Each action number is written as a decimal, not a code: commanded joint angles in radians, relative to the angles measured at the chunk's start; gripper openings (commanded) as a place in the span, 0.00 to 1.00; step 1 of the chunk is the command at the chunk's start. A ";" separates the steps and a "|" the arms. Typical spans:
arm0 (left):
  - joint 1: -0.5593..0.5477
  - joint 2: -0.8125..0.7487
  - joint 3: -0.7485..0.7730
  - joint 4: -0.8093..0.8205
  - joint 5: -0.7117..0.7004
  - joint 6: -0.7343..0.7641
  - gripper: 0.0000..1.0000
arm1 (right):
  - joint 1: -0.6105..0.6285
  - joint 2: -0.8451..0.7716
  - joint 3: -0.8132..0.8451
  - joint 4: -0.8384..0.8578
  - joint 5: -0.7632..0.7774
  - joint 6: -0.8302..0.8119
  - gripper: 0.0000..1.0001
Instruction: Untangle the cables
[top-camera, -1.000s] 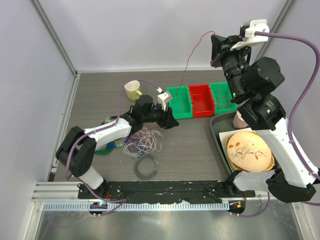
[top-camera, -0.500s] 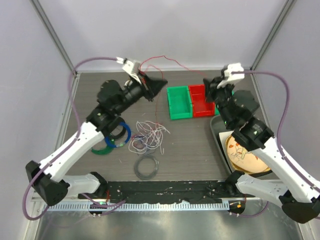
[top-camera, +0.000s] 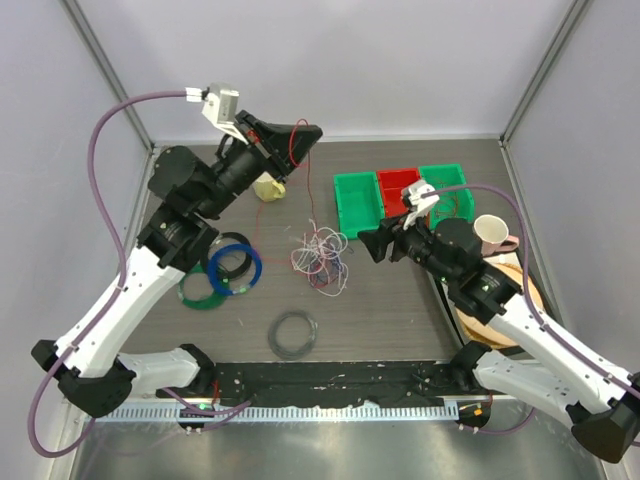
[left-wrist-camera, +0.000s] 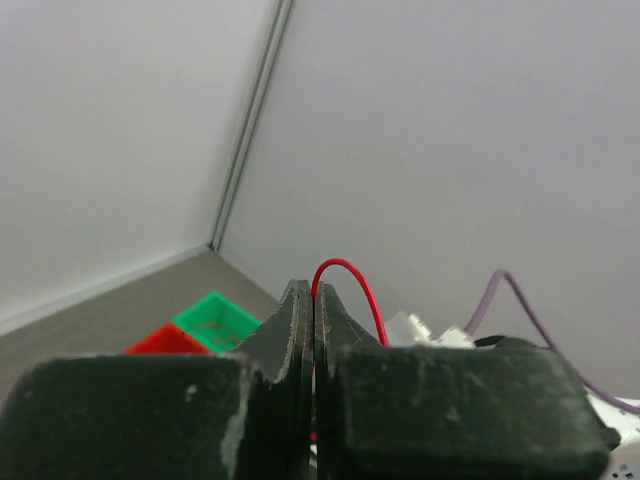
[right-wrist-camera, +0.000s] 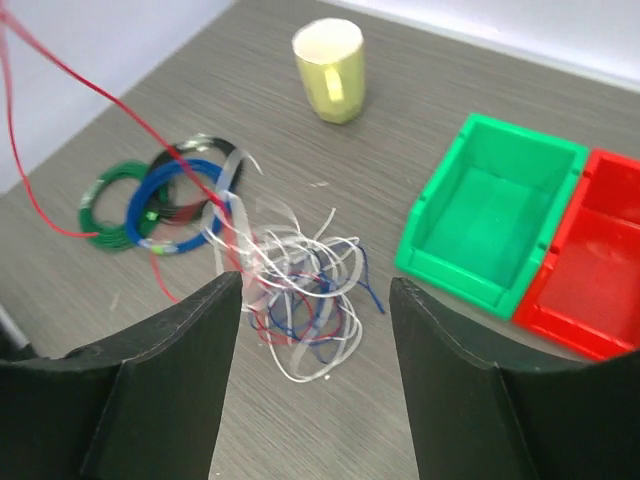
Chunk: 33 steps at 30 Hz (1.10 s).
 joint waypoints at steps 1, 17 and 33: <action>0.002 -0.016 -0.051 -0.062 -0.012 -0.055 0.00 | 0.001 -0.083 -0.028 0.119 -0.200 -0.031 0.68; 0.000 -0.008 -0.246 0.009 0.165 -0.115 0.00 | 0.003 0.177 0.033 0.550 -0.509 0.069 0.72; 0.000 -0.037 -0.273 -0.036 0.210 -0.098 0.00 | 0.003 0.267 0.062 0.484 -0.297 0.058 0.72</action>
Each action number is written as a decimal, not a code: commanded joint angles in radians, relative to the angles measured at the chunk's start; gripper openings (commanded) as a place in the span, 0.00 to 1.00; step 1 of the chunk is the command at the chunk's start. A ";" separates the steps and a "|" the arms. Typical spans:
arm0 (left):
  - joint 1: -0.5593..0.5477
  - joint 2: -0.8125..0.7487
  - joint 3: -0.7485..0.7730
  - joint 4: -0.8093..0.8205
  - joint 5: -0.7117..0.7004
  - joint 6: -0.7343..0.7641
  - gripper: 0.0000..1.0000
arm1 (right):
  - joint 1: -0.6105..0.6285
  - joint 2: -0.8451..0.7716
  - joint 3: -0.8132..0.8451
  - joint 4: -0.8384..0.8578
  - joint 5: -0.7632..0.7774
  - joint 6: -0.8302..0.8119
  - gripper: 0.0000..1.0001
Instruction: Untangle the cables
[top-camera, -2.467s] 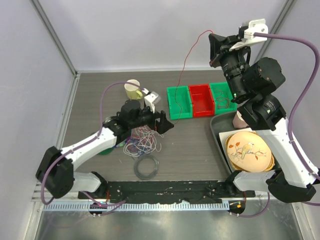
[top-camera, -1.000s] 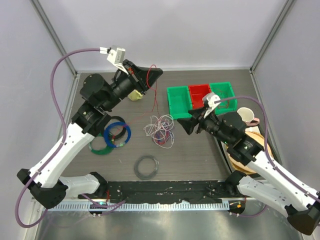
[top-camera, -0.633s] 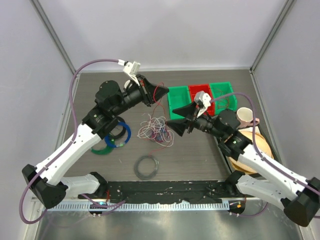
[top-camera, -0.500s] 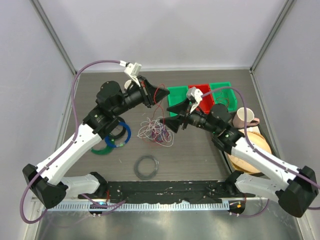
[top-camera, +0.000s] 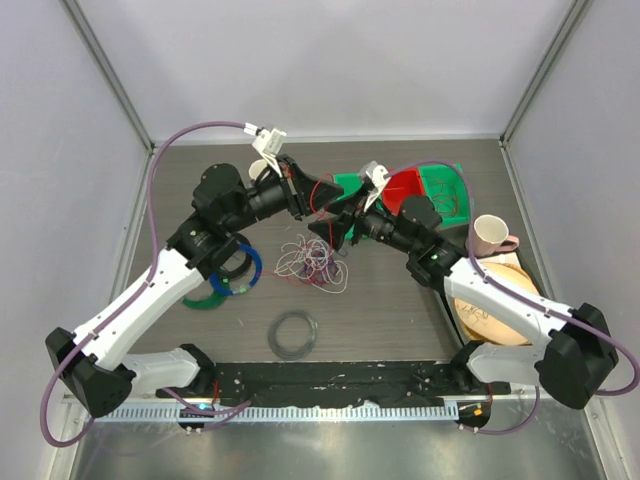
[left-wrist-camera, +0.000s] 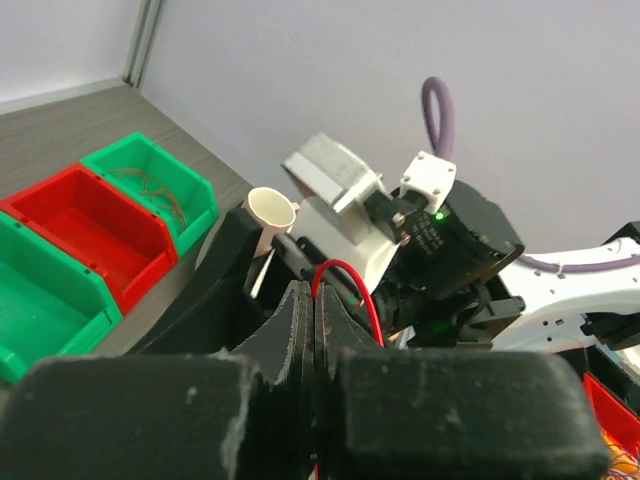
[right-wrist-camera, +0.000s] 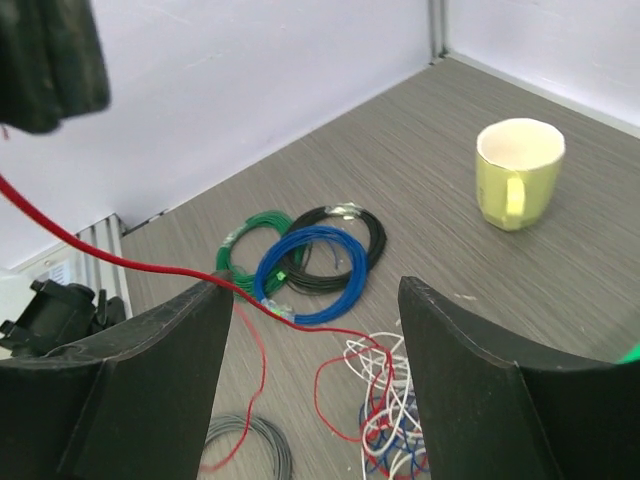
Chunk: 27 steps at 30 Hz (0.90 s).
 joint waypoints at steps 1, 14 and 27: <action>0.000 -0.045 -0.021 -0.024 -0.019 0.042 0.00 | 0.002 -0.130 -0.016 -0.069 0.135 -0.046 0.73; 0.002 -0.089 -0.154 0.000 -0.028 0.043 0.00 | 0.004 -0.472 -0.306 -0.004 -0.136 -0.214 0.83; 0.002 -0.071 -0.213 0.104 0.205 0.021 0.00 | 0.002 0.031 -0.007 0.214 -0.169 -0.119 0.81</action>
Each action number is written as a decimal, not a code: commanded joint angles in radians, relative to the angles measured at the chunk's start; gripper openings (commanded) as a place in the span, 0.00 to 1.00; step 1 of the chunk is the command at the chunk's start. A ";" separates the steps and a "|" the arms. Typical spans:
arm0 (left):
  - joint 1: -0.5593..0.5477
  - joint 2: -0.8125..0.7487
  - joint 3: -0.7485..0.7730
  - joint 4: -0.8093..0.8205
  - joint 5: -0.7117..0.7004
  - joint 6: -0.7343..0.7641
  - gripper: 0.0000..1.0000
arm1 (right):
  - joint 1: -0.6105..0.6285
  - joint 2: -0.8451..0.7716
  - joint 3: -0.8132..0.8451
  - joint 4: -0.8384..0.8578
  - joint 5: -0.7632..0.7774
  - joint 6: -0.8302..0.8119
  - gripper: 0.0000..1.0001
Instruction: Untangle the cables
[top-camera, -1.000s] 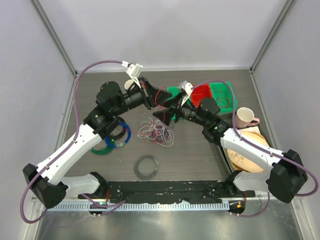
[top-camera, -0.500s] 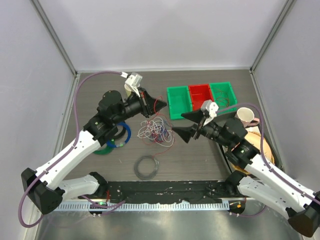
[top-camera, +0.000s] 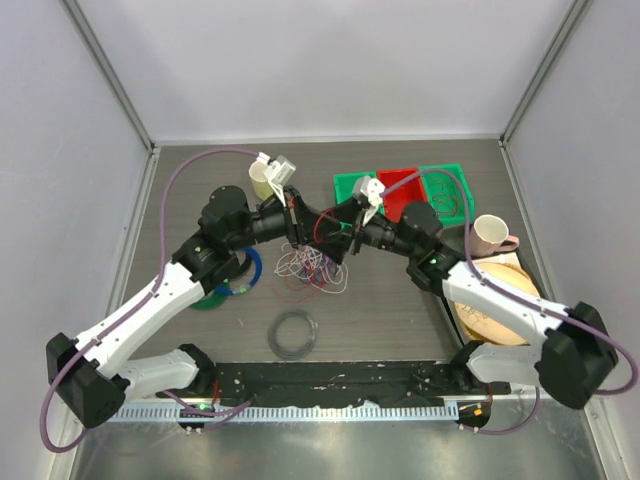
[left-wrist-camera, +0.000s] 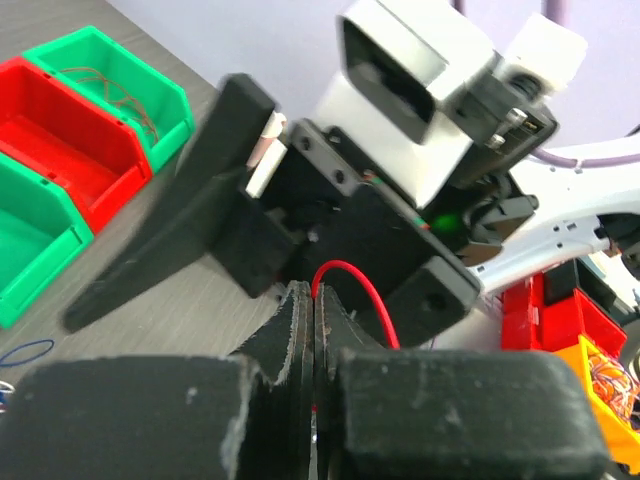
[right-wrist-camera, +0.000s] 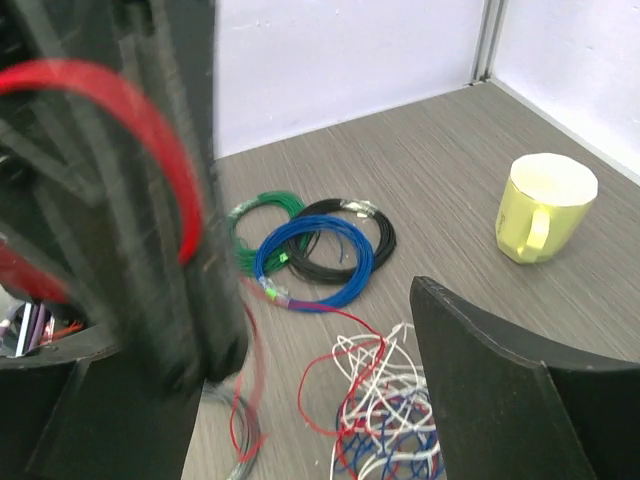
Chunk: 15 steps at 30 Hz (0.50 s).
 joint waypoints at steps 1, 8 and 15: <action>0.002 0.000 -0.010 0.098 0.115 -0.016 0.00 | 0.002 0.118 0.104 0.196 -0.057 0.058 0.80; 0.002 -0.005 -0.020 0.168 0.164 -0.063 0.00 | 0.002 0.249 0.049 0.608 -0.180 0.238 0.72; 0.002 -0.017 -0.030 0.180 0.114 -0.097 0.00 | 0.000 0.350 0.025 0.997 -0.237 0.477 0.59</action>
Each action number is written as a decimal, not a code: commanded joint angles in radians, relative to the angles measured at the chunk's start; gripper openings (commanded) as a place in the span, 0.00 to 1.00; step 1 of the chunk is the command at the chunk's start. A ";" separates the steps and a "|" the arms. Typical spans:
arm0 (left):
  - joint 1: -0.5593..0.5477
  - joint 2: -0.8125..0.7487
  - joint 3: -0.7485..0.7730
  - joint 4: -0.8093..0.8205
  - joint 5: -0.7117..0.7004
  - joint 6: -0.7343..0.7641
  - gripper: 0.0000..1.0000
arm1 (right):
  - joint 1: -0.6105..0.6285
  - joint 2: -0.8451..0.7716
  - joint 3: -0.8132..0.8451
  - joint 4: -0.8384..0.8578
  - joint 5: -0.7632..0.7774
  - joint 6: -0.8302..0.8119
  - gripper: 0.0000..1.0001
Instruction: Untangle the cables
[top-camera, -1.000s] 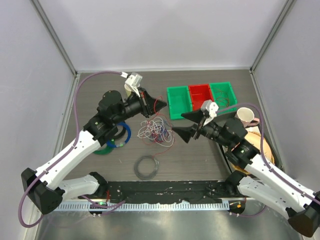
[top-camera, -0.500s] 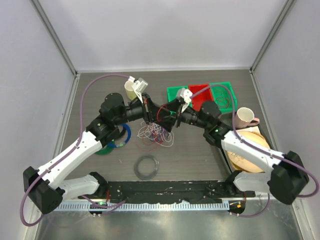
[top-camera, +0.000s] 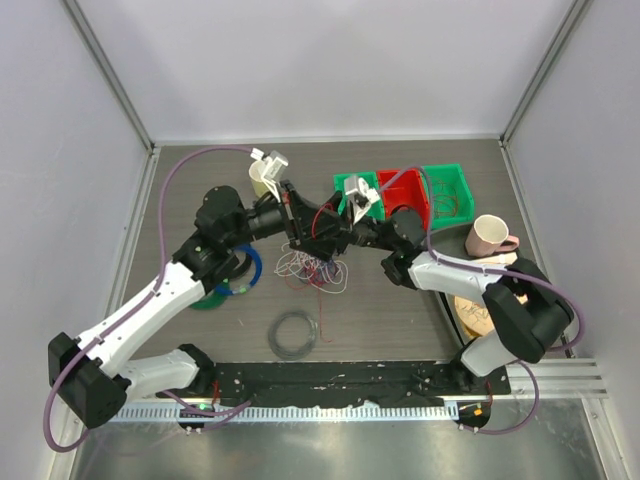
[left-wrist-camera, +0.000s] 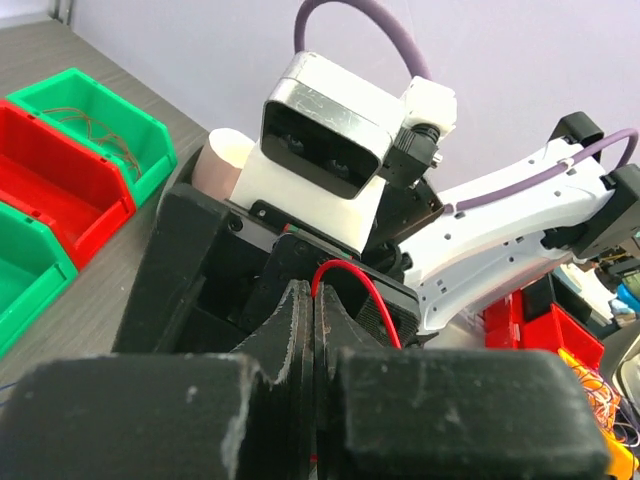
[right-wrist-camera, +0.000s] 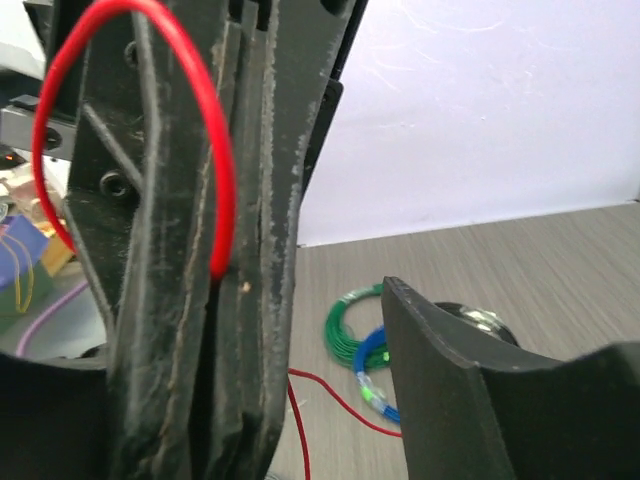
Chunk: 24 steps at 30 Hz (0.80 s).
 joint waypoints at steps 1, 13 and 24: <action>-0.015 -0.024 -0.002 0.044 0.053 -0.042 0.00 | -0.004 0.027 0.028 0.280 0.003 0.140 0.45; -0.015 -0.134 -0.025 -0.135 -0.201 0.047 1.00 | -0.004 -0.189 0.051 -0.438 0.411 -0.072 0.01; -0.015 -0.423 -0.345 -0.427 -0.936 -0.077 1.00 | -0.007 -0.391 0.213 -1.013 1.098 -0.082 0.01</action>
